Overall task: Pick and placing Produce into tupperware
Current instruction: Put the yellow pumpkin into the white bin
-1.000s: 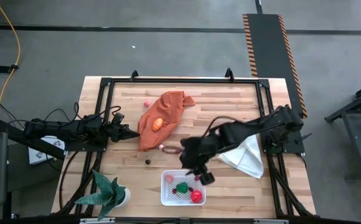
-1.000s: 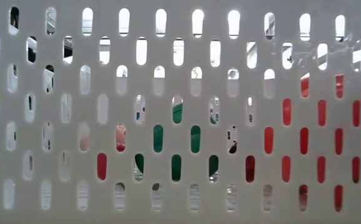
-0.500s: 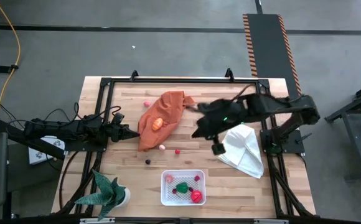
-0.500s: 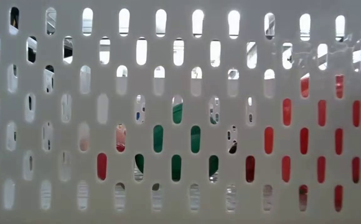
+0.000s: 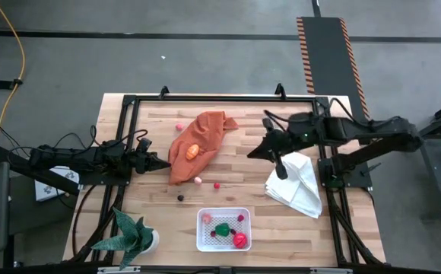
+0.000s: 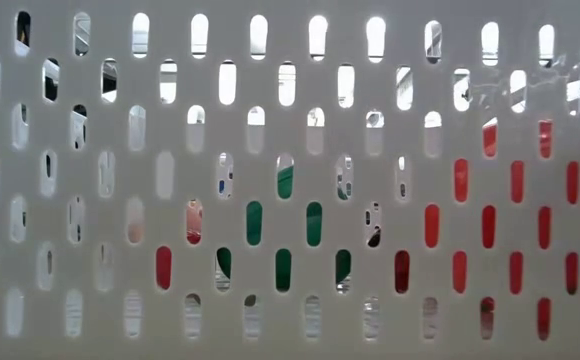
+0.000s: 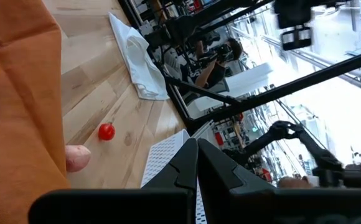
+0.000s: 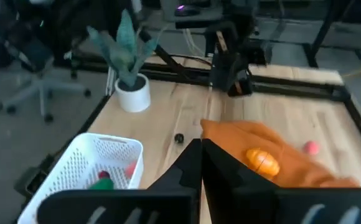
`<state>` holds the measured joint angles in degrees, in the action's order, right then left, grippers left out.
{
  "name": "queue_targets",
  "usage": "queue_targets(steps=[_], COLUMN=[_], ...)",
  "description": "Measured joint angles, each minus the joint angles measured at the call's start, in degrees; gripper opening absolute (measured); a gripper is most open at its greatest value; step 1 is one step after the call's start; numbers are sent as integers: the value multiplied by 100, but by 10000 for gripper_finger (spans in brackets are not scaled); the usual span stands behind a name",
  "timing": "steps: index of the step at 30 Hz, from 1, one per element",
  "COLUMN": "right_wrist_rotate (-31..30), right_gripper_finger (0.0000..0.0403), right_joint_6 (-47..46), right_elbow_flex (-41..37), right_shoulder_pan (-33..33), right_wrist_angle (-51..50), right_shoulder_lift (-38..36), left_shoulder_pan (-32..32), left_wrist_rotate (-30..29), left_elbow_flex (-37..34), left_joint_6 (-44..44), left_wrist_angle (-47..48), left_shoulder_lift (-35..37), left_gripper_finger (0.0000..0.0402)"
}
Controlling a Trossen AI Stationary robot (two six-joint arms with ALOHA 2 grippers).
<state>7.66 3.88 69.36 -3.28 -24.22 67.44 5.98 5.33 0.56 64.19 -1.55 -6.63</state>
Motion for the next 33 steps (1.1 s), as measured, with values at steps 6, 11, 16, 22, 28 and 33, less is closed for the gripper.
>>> queue_targets(steps=[6, 11, 16, 22, 28, 33], right_wrist_rotate=[676, 946, 931, 774, 625, 608], right_gripper_finger=[0, 0, 0, 0, 0, 0], right_joint_6=[-968, -1107, -949, -224, -527, -537], right_elbow_flex=[-2032, -3429, -4249, -5006, -5570, -5958], right_shoulder_pan=[298, 329, 327, 325, 325, 325], right_wrist_angle=[1936, 4091, 5136, 6255, 6953, 7247], right_shoulder_lift=[-753, -997, -999, -1001, -1014, -1014], left_shoulder_pan=[0, 0, 0, 0, 0, 0], left_wrist_rotate=[1, 0, 0, 1, -1, 0], left_elbow_flex=[2, 2, 1, 2, 0, 1], left_joint_6=[-1, -1, 1, -1, 1, 0], left_wrist_angle=[1, 0, 1, 1, -1, 1], left_shoulder_lift=[2, 0, 0, 0, 0, 1], left_gripper_finger=[1, 1, 1, 1, 1, 1])
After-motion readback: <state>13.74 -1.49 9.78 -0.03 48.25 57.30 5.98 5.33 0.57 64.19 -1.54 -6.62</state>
